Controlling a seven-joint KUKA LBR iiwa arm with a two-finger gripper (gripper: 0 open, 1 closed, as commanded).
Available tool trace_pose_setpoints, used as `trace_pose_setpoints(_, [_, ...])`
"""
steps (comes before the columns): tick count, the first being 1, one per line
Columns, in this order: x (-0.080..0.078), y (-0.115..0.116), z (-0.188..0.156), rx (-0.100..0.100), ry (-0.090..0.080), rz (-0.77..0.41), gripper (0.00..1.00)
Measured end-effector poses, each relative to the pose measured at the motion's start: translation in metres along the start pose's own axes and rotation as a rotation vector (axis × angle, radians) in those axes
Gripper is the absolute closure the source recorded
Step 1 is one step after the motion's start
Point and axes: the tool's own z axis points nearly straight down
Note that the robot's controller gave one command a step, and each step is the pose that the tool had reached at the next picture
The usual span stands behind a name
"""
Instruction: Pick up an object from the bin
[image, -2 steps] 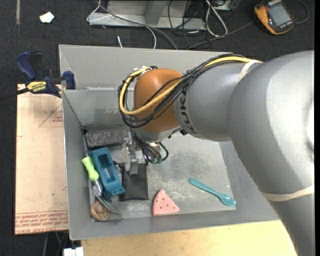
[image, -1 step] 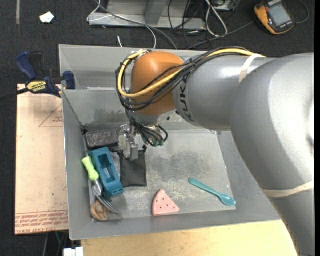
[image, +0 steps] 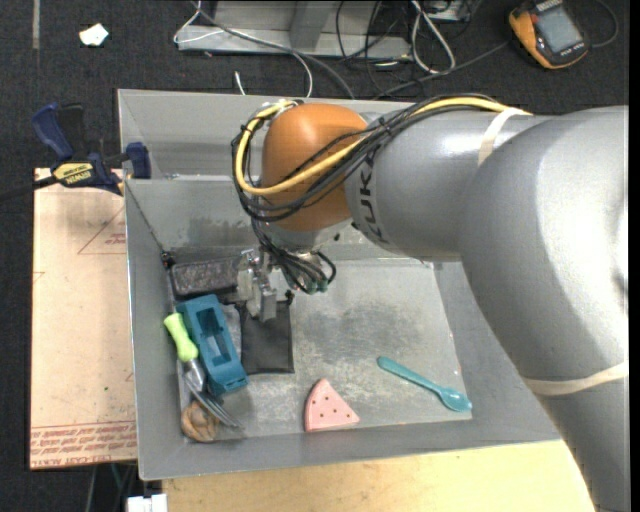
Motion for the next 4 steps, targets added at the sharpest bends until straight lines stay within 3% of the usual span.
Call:
trace_pose_setpoints(1, [-0.01,0.01,0.011,0.001,-0.004,0.1,1.0])
trace_pose_setpoints(2, [-0.028,0.037,0.027,0.031,0.01,0.261,1.0])
trace_pose_setpoints(3, [-0.016,0.03,0.021,0.004,-0.006,0.259,1.0])
trace_pose_setpoints(4, [-0.016,0.03,0.021,0.003,-0.006,0.26,1.0])
